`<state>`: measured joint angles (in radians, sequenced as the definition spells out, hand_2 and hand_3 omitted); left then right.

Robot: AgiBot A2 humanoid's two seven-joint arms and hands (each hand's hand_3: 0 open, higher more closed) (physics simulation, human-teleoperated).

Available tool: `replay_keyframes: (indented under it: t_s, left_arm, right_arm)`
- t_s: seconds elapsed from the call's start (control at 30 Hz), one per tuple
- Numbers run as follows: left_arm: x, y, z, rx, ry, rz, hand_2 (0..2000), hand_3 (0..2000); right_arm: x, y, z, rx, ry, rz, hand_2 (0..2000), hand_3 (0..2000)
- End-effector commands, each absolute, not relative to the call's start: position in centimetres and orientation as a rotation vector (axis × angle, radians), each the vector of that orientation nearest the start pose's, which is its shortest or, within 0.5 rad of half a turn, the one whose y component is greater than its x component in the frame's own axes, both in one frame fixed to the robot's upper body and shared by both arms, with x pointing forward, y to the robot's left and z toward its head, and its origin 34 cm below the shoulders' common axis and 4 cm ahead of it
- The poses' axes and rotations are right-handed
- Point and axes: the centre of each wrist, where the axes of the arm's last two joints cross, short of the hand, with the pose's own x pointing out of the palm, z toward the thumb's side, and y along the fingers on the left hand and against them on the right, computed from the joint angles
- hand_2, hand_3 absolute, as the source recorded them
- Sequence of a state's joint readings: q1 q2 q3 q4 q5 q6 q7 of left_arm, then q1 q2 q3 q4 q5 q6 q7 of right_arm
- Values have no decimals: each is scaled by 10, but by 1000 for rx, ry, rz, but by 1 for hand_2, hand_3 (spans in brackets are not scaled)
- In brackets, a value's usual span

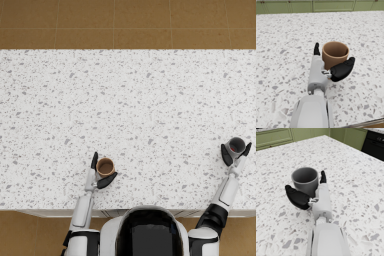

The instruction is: Pick up two cups and pour the berry on the right into the cup on the left

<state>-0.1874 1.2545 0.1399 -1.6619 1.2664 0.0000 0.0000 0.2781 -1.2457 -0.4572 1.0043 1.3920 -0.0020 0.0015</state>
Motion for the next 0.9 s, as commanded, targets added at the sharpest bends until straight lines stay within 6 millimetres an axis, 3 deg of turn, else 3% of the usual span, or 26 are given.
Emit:
replay_keyframes:
  t_s: [0.03,0.1,0.13,0.17,0.23,0.3,0.37,0.6,0.8,0.9]
  left_arm:
    - [177,214,70,-137,114,-1727,0,0]
    - [179,213,66,-150,119,-1723,0,0]
    - [179,214,66,-150,118,-1720,1361,327]
    - [179,215,65,-152,119,-1722,2000,653]
    - [180,215,64,-155,118,-1742,2000,1280]
    - [182,211,68,-144,98,-1751,2000,1280]
    - [181,202,86,-99,36,-1785,2000,1280]
    - [187,170,122,-30,-127,-1878,2000,1280]
    - [199,148,143,-6,-244,-1916,2000,1280]
    - [206,136,147,79,-217,-1934,2000,1280]
  right_arm:
    - [254,-402,83,139,39,997,0,0]
    - [257,-400,86,131,33,1006,0,0]
    - [254,-400,87,126,25,1001,1361,327]
    - [254,-399,88,122,23,1007,2000,653]
    - [255,-396,89,115,20,1038,2000,1280]
    - [255,-393,93,95,8,1054,2000,1280]
    - [254,-387,104,48,-12,1085,2000,1280]
    - [241,-314,153,-177,-108,1341,2000,1280]
    - [239,-279,182,-286,-187,1457,2000,1280]
    - [238,-260,195,-382,-176,1510,2000,1280]
